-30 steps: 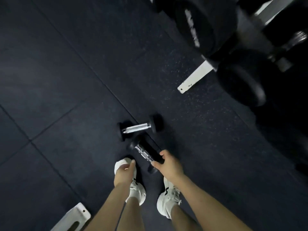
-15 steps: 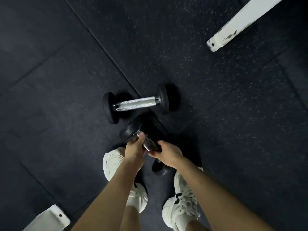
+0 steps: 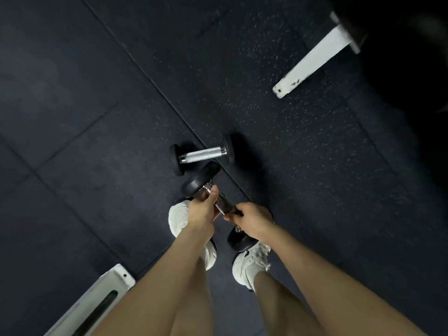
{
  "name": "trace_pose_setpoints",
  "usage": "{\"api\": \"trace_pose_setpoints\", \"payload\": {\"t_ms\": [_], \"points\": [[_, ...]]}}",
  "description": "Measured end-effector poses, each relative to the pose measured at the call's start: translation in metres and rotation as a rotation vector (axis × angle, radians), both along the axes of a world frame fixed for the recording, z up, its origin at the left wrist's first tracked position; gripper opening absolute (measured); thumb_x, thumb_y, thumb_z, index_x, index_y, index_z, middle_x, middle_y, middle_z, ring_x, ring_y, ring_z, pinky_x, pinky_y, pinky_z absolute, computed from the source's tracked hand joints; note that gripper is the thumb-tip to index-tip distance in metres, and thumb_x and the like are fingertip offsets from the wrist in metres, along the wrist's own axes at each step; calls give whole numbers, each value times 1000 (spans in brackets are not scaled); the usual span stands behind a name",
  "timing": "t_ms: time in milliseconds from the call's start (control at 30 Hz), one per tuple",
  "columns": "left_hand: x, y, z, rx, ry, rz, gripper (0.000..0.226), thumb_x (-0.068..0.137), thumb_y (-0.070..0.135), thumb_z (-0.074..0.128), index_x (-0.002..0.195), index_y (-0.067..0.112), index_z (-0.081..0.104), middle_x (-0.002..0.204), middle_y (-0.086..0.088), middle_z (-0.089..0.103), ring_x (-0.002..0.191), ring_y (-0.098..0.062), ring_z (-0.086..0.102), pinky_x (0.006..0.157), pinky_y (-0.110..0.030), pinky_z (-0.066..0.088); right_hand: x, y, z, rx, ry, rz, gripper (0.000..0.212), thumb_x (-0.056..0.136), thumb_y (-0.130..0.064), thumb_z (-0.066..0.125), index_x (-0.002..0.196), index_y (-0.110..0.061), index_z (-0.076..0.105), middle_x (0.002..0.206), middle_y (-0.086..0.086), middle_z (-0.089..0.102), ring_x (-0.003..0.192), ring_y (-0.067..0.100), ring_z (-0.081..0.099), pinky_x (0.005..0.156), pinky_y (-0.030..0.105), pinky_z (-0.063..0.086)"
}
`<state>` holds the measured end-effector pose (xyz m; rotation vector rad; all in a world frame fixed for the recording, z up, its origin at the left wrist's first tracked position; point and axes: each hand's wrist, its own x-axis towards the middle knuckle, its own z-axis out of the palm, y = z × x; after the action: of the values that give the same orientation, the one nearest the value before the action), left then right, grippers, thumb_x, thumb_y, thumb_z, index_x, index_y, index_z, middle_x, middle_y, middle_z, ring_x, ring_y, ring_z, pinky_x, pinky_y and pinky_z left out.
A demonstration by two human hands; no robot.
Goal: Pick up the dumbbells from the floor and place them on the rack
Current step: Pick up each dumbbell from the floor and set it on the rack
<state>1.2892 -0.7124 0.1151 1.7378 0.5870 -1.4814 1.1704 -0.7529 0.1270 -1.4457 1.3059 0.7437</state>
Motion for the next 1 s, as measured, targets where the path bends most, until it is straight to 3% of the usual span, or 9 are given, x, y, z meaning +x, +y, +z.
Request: {"api": "trace_pose_setpoints", "payload": {"t_ms": [100, 200, 333, 467, 633, 833, 900, 1000], "points": [[10, -19, 90, -63, -24, -41, 8, 89, 17, 63, 84, 12, 63, 82, -4, 64, 76, -19, 63, 81, -37, 55, 7, -17, 87, -59, -41, 26, 35, 86, -54, 55, 85, -20, 61, 81, 0, 65, 79, 20, 60, 66, 27, 39], [23, -41, 186, -133, -65, -91, 9, 91, 17, 60, 85, 10, 63, 81, -3, 66, 74, -16, 63, 67, -26, 57, 18, -36, 181, -121, -87, -3, 37, 87, -53, 55, 88, -17, 63, 85, 1, 69, 82, 20, 64, 67, 28, 41], [39, -69, 307, -228, -119, -144, 9, 91, 16, 59, 90, 7, 63, 83, -7, 63, 81, -23, 61, 83, -39, 54, 33, -56, 298, -210, -125, -76, 32, 86, -54, 55, 73, -25, 52, 73, -7, 62, 71, 15, 58, 63, 28, 38], [53, -98, 402, -343, -187, -256, 12, 93, 13, 56, 82, 11, 61, 80, -4, 62, 76, -19, 59, 75, -34, 53, 44, -76, 390, -297, -188, -174, 26, 87, -50, 57, 81, -25, 56, 77, -7, 61, 74, 15, 58, 66, 28, 40], [63, -148, 481, -482, -267, -447, 20, 94, 10, 52, 76, 13, 59, 75, -2, 61, 70, -15, 58, 63, -27, 51, 50, -109, 460, -403, -260, -358, 33, 84, -48, 60, 88, -16, 64, 80, 4, 68, 79, 21, 64, 77, 36, 49], [57, -239, 546, -625, -385, -622, 22, 95, 12, 52, 73, 13, 58, 71, -1, 61, 66, -13, 59, 59, -22, 51, 49, -181, 515, -496, -363, -573, 28, 83, -50, 61, 71, -25, 60, 61, -9, 56, 58, 10, 50, 56, 28, 35], [49, -276, 558, -651, -408, -660, 22, 94, 12, 53, 73, 15, 58, 72, 0, 60, 68, -13, 58, 62, -24, 50, 45, -212, 523, -522, -402, -637, 33, 77, -57, 61, 70, -25, 60, 62, -4, 62, 60, 15, 56, 61, 34, 42], [33, -336, 570, -671, -416, -713, 19, 94, 13, 54, 76, 14, 59, 73, -1, 60, 69, -13, 57, 60, -24, 49, 33, -264, 529, -556, -450, -711, 50, 67, -67, 55, 86, -23, 67, 74, 3, 71, 70, 21, 63, 75, 43, 51]]}}
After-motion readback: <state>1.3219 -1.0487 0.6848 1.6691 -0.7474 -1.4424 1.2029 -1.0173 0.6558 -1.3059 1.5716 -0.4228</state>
